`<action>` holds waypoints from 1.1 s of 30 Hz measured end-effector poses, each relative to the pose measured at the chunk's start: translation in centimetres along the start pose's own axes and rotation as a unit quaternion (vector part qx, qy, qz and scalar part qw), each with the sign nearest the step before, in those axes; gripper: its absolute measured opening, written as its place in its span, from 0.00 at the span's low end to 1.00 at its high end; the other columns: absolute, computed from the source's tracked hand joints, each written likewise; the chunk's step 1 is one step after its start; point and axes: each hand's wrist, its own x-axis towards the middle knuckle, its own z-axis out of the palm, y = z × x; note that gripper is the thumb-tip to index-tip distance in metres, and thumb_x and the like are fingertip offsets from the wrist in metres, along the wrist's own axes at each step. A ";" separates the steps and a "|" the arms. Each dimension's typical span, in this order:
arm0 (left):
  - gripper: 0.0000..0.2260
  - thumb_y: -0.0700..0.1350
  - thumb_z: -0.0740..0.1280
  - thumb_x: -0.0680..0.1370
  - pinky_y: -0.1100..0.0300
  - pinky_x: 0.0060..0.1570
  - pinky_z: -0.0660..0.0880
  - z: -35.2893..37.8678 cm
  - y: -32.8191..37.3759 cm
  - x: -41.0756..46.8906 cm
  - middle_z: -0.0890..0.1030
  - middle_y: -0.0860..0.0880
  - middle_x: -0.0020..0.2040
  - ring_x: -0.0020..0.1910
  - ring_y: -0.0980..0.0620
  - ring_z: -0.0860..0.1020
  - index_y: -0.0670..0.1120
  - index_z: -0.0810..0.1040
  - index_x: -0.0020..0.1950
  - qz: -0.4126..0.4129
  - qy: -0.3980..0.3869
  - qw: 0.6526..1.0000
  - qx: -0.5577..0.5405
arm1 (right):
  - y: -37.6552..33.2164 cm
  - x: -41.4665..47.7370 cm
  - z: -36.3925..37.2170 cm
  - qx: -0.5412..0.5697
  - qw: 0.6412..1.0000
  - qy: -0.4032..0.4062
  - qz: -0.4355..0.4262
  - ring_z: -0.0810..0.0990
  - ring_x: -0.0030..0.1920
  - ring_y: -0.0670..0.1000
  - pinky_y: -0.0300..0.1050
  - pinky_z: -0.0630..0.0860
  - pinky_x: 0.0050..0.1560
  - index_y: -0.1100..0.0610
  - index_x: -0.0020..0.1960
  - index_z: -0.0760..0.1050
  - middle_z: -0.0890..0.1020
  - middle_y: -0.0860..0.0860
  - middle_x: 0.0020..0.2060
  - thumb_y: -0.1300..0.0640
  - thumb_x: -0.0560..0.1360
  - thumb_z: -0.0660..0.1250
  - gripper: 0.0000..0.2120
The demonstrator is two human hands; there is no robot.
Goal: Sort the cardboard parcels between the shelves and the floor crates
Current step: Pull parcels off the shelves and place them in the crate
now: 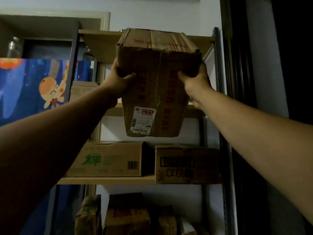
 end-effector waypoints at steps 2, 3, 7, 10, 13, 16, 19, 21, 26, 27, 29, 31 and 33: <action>0.26 0.41 0.63 0.78 0.60 0.41 0.75 -0.3 -0.4 -0.3 0.73 0.54 0.54 0.49 0.56 0.75 0.53 0.57 0.73 -0.017 0.022 0.999 -0.016 | -0.4 -0.2 0.3 -0.008 1.000 -0.010 0.001 0.72 0.65 0.55 0.60 0.73 0.61 0.46 0.75 0.53 0.71 0.49 0.68 0.51 0.75 0.68 0.34; 0.26 0.41 0.64 0.78 0.59 0.41 0.76 -0.6 -0.6 -0.5 0.74 0.54 0.54 0.49 0.56 0.76 0.52 0.58 0.72 -0.025 0.033 0.999 -0.007 | -0.5 -0.3 0.5 -0.012 1.000 -0.013 0.001 0.72 0.65 0.55 0.58 0.74 0.62 0.47 0.75 0.54 0.71 0.49 0.67 0.52 0.75 0.68 0.34; 0.27 0.43 0.69 0.74 0.58 0.39 0.77 -1.4 -1.1 -1.2 0.76 0.49 0.58 0.52 0.50 0.79 0.51 0.63 0.70 -0.068 0.036 0.997 0.011 | 0.3 -1.0 0.5 -0.032 0.999 -0.026 0.018 0.74 0.63 0.54 0.51 0.73 0.62 0.53 0.72 0.61 0.74 0.51 0.64 0.59 0.73 0.71 0.31; 0.28 0.41 0.69 0.74 0.57 0.40 0.77 -1.6 -1.5 -2.3 0.75 0.49 0.58 0.53 0.49 0.78 0.53 0.63 0.71 -0.084 0.012 0.996 -0.004 | 1.3 -1.8 0.3 0.006 0.997 -0.055 0.044 0.75 0.62 0.55 0.57 0.74 0.61 0.51 0.72 0.60 0.75 0.52 0.63 0.60 0.74 0.70 0.31; 0.32 0.39 0.70 0.73 0.52 0.44 0.79 -1.5 -2.6 -3.6 0.74 0.48 0.59 0.54 0.46 0.77 0.56 0.60 0.72 -0.108 -0.009 0.994 -0.019 | 2.3 -2.7 0.5 0.017 0.995 -0.072 0.065 0.74 0.62 0.56 0.60 0.74 0.61 0.48 0.74 0.58 0.74 0.51 0.64 0.57 0.75 0.69 0.32; 0.35 0.38 0.70 0.73 0.48 0.46 0.79 -1.5 -3.7 -4.6 0.74 0.46 0.61 0.56 0.44 0.77 0.58 0.57 0.73 -0.134 -0.005 0.991 -0.023 | 3.0 -3.7 0.6 0.002 0.994 -0.077 0.081 0.73 0.63 0.55 0.58 0.73 0.61 0.48 0.75 0.56 0.73 0.51 0.65 0.55 0.76 0.68 0.32; 0.35 0.39 0.70 0.73 0.46 0.49 0.79 -1.5 -4.7 -5.6 0.73 0.45 0.61 0.55 0.44 0.78 0.57 0.56 0.73 -0.155 0.004 0.987 -0.035 | 3.7 -4.8 0.3 -0.014 0.991 -0.083 0.102 0.74 0.61 0.54 0.50 0.75 0.55 0.54 0.73 0.58 0.74 0.52 0.61 0.55 0.75 0.69 0.31; 0.33 0.39 0.69 0.73 0.51 0.45 0.79 -1.6 -5.0 -6.4 0.74 0.45 0.60 0.53 0.45 0.78 0.53 0.56 0.73 -0.172 0.022 0.984 -0.043 | 4.3 -5.7 0.3 -0.015 0.989 -0.100 0.111 0.75 0.58 0.53 0.46 0.75 0.51 0.56 0.70 0.61 0.75 0.52 0.57 0.60 0.74 0.70 0.29; 0.27 0.38 0.64 0.77 0.52 0.45 0.78 -2.3 -5.6 -8.2 0.78 0.47 0.57 0.53 0.47 0.80 0.54 0.61 0.73 -0.168 -0.014 0.982 -0.079 | 5.2 -7.2 0.4 -0.018 0.987 -0.118 0.106 0.75 0.59 0.53 0.52 0.75 0.58 0.54 0.73 0.60 0.75 0.52 0.60 0.63 0.73 0.70 0.32; 0.26 0.39 0.63 0.77 0.52 0.46 0.78 -2.5 -5.8 -8.5 0.78 0.47 0.57 0.53 0.48 0.80 0.55 0.62 0.73 -0.167 -0.021 0.982 -0.084 | 5.3 -7.5 0.4 -0.009 0.987 -0.116 0.107 0.75 0.59 0.53 0.51 0.76 0.56 0.54 0.73 0.59 0.75 0.52 0.61 0.62 0.74 0.69 0.32; 0.24 0.41 0.63 0.78 0.51 0.48 0.78 -2.7 -6.0 -9.1 0.78 0.47 0.59 0.54 0.48 0.80 0.55 0.63 0.72 -0.161 -0.018 0.984 -0.079 | 5.0 -8.1 0.4 0.011 0.990 -0.106 0.097 0.76 0.57 0.51 0.46 0.77 0.48 0.52 0.74 0.58 0.75 0.51 0.61 0.59 0.76 0.68 0.31; 0.24 0.46 0.64 0.78 0.49 0.50 0.78 -3.0 -6.3 -9.7 0.77 0.47 0.60 0.54 0.47 0.80 0.54 0.61 0.72 -0.163 0.016 0.983 -0.081 | 4.4 -8.6 0.6 0.018 0.992 -0.097 0.075 0.77 0.53 0.47 0.40 0.75 0.41 0.52 0.73 0.60 0.76 0.49 0.58 0.57 0.77 0.67 0.28; 0.26 0.50 0.65 0.78 0.49 0.47 0.79 -3.3 -6.5 -10.2 0.77 0.46 0.59 0.53 0.47 0.81 0.55 0.58 0.73 -0.174 0.042 0.980 -0.088 | 4.0 -9.3 1.0 0.017 0.994 -0.094 0.059 0.77 0.50 0.44 0.40 0.75 0.42 0.52 0.71 0.63 0.77 0.46 0.54 0.54 0.77 0.66 0.24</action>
